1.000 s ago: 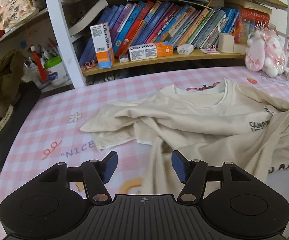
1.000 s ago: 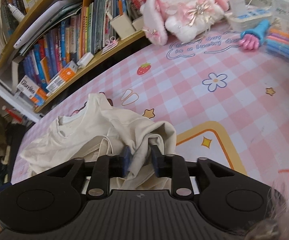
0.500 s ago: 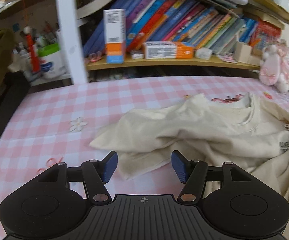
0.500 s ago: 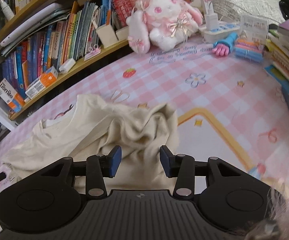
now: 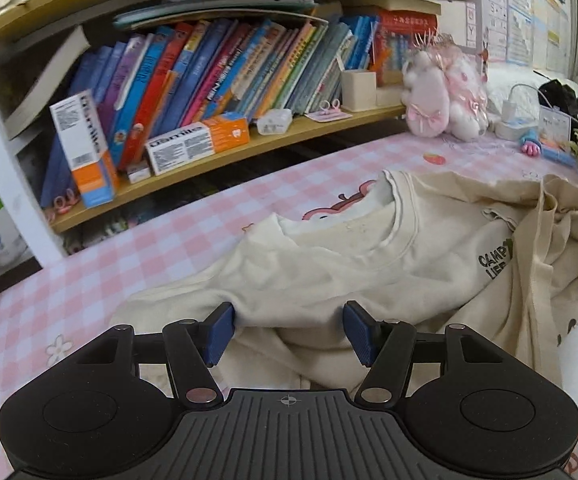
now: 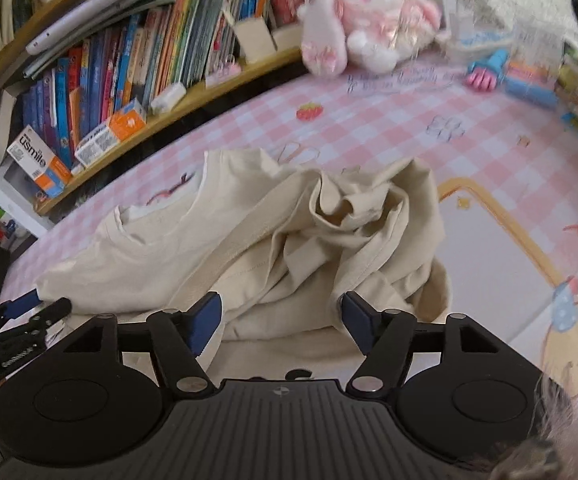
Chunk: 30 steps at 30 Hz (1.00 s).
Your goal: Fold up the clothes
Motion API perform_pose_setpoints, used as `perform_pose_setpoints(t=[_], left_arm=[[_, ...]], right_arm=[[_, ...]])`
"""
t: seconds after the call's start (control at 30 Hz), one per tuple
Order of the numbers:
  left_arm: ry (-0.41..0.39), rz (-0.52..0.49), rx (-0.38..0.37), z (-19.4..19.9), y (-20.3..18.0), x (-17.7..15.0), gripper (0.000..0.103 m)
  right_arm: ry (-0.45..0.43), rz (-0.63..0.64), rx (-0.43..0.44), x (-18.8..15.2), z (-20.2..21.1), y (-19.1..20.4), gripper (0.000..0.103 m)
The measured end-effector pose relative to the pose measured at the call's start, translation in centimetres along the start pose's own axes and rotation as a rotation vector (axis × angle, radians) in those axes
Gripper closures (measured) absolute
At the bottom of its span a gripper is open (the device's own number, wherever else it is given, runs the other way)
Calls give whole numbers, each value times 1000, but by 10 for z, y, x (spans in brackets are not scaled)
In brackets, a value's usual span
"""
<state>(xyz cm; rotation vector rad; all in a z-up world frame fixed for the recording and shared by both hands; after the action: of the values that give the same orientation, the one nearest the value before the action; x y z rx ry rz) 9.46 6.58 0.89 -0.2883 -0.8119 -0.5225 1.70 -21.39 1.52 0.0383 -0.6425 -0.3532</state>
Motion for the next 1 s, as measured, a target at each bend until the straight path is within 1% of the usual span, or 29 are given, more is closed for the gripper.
perform_pose_setpoints(t=[0.07, 0.1, 0.13, 0.17, 0.2, 0.23, 0.27, 0.33, 0.37, 0.4, 0.47, 0.5, 0.53, 0.57, 0.63, 0.77, 0.9, 1.0], left_arm=[[10, 6, -5, -7, 0, -1, 43], [20, 13, -9, -12, 1, -2, 47], [30, 20, -14, -15, 0, -3, 55], [41, 27, -20, -18, 0, -4, 61], [51, 29, -21, -20, -1, -6, 71], [52, 33, -23, -18, -2, -9, 75], [52, 37, -25, -17, -2, -11, 77], [51, 59, -43, -8, -4, -13, 82], [58, 55, -51, -2, -8, -16, 83], [64, 50, -58, 3, -11, -18, 83], [79, 39, -72, 12, -18, -24, 83], [83, 37, -79, 16, -19, -27, 82], [86, 36, -86, 18, -21, -30, 81], [87, 34, -89, 20, -21, -32, 80], [90, 48, -94, 19, -17, -31, 78], [102, 84, -111, 14, -10, -26, 77], [93, 126, -142, 14, -2, -27, 75], [88, 137, -159, 13, 2, -29, 75]], right_arm=[[-62, 18, -23, 2, 11, 3, 38], [-74, 30, -20, 2, 14, 5, 38], [-84, 43, -15, 2, 16, 8, 38], [-62, 50, 7, 2, 13, 12, 38], [-36, 56, 31, 1, 10, 15, 38], [-5, 54, 51, 0, 4, 20, 38], [25, 55, 64, -2, -3, 25, 38], [74, 60, 51, -7, -20, 35, 38], [89, 58, 46, -7, -28, 39, 39], [104, 56, 43, -8, -35, 43, 42], [116, 48, 29, -7, -47, 47, 53], [119, 56, 26, -7, -53, 49, 68], [123, 65, 24, -7, -58, 51, 74], [136, 69, 28, -8, -63, 51, 86], [139, 56, 40, -10, -63, 49, 94], [101, 17, 65, -9, -36, 34, 96], [79, -19, 47, -22, 13, -1, 97], [124, -37, -4, -48, 49, -36, 97]])
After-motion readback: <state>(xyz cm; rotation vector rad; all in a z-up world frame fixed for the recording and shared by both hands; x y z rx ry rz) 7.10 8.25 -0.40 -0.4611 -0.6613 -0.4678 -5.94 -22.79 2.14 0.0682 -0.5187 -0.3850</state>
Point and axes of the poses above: each gripper's, at about its wrist camera, not at the fingertips, and z roughly against the way its jaws point, y to its left, x to its top, the point moved 2 cm from there along -z, roughly the way its jaws point, and after that the axes turned 13 degrees about -x, right-handed, at the moved point
